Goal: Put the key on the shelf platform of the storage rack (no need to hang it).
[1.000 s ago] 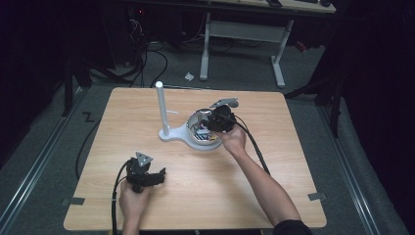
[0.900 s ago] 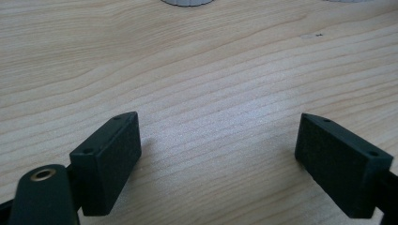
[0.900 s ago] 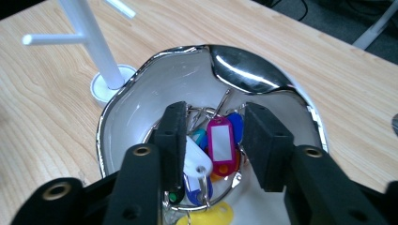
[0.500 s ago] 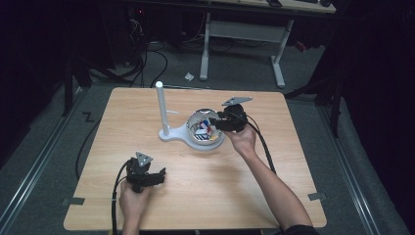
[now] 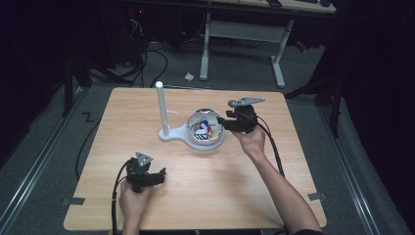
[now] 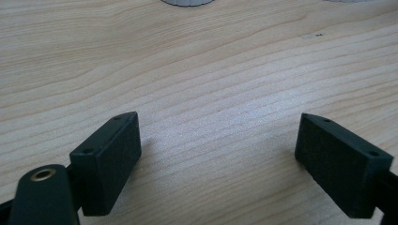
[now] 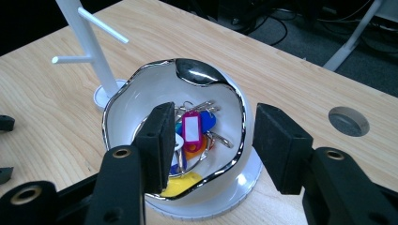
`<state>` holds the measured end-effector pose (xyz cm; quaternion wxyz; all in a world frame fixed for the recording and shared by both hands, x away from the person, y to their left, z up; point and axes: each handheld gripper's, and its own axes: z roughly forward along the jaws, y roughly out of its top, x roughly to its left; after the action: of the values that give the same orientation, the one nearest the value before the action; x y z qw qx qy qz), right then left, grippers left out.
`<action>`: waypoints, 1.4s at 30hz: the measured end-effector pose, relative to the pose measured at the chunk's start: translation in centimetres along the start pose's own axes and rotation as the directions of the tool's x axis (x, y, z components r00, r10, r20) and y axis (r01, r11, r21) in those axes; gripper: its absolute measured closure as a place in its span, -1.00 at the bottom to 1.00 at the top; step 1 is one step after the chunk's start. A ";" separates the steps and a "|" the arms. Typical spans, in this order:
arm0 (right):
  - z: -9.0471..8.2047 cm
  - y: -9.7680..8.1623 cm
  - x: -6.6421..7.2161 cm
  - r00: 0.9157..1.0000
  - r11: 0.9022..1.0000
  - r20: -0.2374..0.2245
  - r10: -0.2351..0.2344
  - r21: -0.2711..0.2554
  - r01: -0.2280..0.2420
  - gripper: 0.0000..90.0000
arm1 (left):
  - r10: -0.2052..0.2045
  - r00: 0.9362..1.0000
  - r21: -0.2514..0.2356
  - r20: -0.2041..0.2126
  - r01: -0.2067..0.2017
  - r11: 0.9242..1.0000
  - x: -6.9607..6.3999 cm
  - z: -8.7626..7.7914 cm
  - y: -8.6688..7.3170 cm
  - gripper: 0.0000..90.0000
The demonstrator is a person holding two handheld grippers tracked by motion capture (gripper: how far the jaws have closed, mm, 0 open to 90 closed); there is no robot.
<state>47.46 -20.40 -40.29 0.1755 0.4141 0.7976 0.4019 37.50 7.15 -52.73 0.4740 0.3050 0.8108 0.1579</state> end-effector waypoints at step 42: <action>-9.0 -4.3 -1.4 0.999 0.999 0.049 0.018 -0.034 -0.016 0.08 | -0.002 1.000 -0.001 -0.001 0.002 1.000 0.0 0.0 0.0 -0.66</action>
<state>40.56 -27.44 -38.20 0.1987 0.4277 0.7827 0.4062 37.52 7.14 -52.73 0.4738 0.3038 0.8113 0.1583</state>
